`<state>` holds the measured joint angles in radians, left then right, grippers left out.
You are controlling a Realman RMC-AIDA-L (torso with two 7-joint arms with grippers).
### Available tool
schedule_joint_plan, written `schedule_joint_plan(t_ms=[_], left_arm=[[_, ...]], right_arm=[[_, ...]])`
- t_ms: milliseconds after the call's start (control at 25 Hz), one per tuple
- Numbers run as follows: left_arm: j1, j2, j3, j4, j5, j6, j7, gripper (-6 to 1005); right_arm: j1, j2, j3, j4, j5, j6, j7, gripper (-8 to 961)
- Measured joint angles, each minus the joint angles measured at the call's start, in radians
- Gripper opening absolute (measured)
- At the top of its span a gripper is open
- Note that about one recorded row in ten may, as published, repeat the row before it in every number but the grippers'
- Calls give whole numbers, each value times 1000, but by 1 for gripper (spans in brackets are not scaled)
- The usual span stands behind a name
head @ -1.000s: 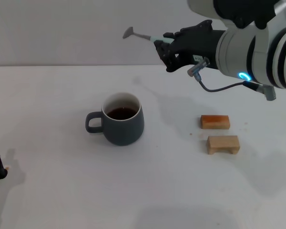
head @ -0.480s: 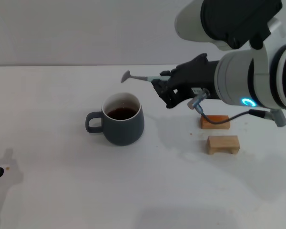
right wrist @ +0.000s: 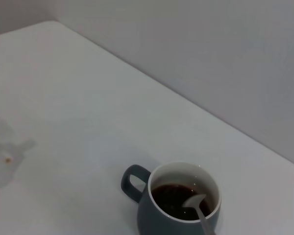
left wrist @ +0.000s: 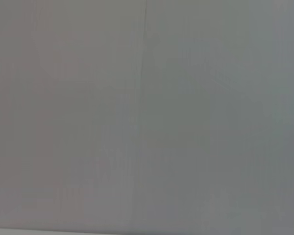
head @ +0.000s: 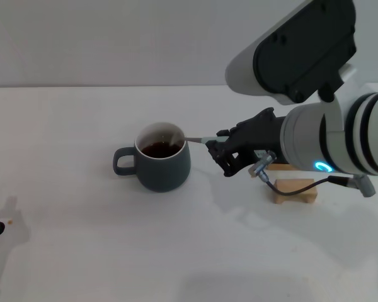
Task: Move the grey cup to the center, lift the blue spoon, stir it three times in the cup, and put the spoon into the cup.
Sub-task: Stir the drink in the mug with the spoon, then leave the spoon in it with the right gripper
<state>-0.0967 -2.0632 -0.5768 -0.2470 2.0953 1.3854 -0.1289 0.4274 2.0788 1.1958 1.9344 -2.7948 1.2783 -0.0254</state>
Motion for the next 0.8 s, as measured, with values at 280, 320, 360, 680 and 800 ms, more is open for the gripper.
schedule_joint_plan(t_ms=[280,320,360,680,800], left_arm=[[1,0,0,-1,0,1,0,-2],[1,0,0,-1,0,1,0,-2],[2,0,0,-2,0,2,0,-2],[2,0,0,0,0,2,0,-2],[2,1,-1,0,0,2,0,-1]], right_arm=[[18,1,-11,-62,4,-52,0,161],[18,1,-11,-62,4,-52,0,161],[22,1,-12,-73,8,-60,0,161],[73,2,-26,-173,54,-100,0,162],[74,2,-27,-179,54,-112,0,162]])
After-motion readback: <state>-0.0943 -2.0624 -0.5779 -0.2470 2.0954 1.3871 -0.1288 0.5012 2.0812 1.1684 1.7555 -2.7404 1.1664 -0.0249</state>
